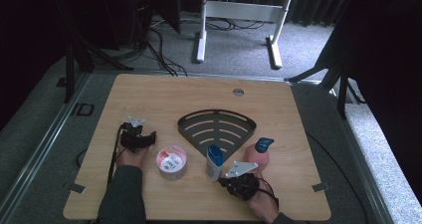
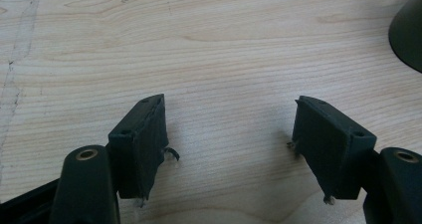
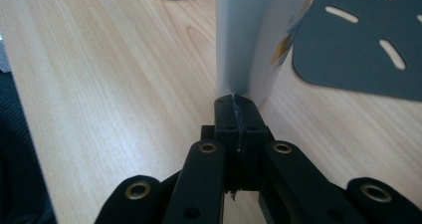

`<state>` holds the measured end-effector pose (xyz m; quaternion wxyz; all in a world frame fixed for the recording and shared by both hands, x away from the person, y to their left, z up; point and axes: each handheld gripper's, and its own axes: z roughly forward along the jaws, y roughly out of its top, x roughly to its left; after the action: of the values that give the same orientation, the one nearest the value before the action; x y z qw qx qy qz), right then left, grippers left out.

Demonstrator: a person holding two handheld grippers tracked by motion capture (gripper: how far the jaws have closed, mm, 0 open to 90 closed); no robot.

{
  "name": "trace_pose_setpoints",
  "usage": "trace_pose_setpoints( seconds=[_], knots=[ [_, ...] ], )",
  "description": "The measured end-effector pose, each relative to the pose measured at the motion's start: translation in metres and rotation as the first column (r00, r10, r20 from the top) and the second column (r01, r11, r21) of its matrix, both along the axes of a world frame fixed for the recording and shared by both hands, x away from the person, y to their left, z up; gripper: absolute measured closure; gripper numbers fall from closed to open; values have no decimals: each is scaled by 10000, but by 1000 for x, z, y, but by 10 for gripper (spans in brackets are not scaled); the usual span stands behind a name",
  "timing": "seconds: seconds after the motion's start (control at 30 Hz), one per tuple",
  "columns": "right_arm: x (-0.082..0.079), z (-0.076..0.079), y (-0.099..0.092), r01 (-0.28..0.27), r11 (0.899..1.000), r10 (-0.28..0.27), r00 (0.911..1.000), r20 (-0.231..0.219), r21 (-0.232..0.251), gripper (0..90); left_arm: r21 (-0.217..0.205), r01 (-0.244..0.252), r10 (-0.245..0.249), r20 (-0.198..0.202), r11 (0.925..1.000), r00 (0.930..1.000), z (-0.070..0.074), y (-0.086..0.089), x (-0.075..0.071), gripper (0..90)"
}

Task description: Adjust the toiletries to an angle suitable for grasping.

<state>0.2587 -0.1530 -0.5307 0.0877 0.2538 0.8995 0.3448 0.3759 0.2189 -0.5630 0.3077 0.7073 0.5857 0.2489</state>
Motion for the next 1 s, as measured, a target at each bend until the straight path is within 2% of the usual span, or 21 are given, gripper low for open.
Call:
trace_pose_setpoints(
  seconds=[0.47, 0.8, 1.0],
  knots=[
    [26, 3, 18, -84, 9999, 87, 9997, 248, -100, 900, 0, 0, 0, 0, 10000, 10000, 0, 0, 0, 301],
    [44, 3, 45, -289, 9995, 287, 9994, 201, 81, 900, -1, 6, -6, -3, 10000, 10000, 0, 0, 0, 300],
    [53, 3, 62, -290, 9995, 286, 9988, 397, 83, 900, -4, 6, -6, -2, 10000, 10000, 0, 0, 0, 299]
  ],
)
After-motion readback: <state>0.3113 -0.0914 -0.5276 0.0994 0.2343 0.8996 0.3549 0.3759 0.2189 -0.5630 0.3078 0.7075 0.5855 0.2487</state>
